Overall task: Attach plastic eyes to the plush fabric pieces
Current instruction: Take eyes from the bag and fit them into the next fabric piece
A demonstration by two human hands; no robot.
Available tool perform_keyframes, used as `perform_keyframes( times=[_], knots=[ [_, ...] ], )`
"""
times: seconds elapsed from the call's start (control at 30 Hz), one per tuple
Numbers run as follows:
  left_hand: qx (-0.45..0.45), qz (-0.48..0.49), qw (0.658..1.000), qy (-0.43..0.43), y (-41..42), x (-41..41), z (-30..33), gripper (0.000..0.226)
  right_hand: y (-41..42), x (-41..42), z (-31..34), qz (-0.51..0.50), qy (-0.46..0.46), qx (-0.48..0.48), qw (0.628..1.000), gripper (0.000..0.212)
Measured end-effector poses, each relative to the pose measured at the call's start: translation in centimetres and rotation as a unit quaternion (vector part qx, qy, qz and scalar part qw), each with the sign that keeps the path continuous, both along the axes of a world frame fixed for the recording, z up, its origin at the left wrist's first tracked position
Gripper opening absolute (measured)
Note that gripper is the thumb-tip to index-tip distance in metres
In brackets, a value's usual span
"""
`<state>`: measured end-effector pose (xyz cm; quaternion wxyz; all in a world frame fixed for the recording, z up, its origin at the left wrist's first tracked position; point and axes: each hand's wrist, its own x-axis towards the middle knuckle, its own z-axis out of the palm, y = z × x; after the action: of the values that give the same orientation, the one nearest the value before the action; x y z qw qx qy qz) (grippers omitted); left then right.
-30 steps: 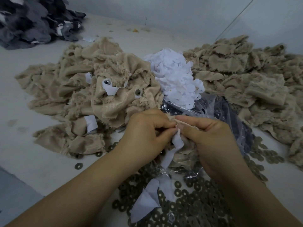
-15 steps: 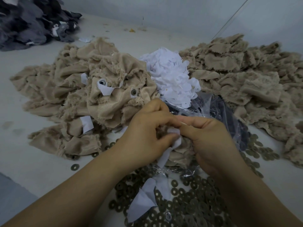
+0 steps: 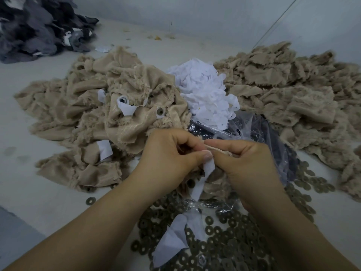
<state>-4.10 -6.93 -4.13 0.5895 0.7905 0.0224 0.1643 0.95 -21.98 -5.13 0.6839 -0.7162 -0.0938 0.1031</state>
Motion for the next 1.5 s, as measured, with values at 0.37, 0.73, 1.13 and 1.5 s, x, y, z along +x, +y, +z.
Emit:
perform_keyframes(
  times=[0.37,0.73,1.13,1.5],
  knots=[
    [0.024,0.023,0.999,0.025,-0.1,0.2,0.1,0.005,-0.1,0.1,-0.3,-0.011,-0.025,-0.008,1.000,0.015],
    [-0.091,0.030,0.994,0.056,0.3,0.2,-0.3,0.005,-0.1,-0.1,-0.2,0.055,-0.016,0.032,0.998,0.034],
    [-0.293,-0.054,0.947,0.120,0.9,0.5,-0.5,0.015,-0.2,0.1,-0.2,0.060,0.057,0.057,0.995,0.029],
    [-0.011,0.055,0.997,-0.043,-0.5,0.3,-0.9,0.022,-0.1,-0.1,0.0,0.047,0.055,0.071,0.995,0.015]
  ],
)
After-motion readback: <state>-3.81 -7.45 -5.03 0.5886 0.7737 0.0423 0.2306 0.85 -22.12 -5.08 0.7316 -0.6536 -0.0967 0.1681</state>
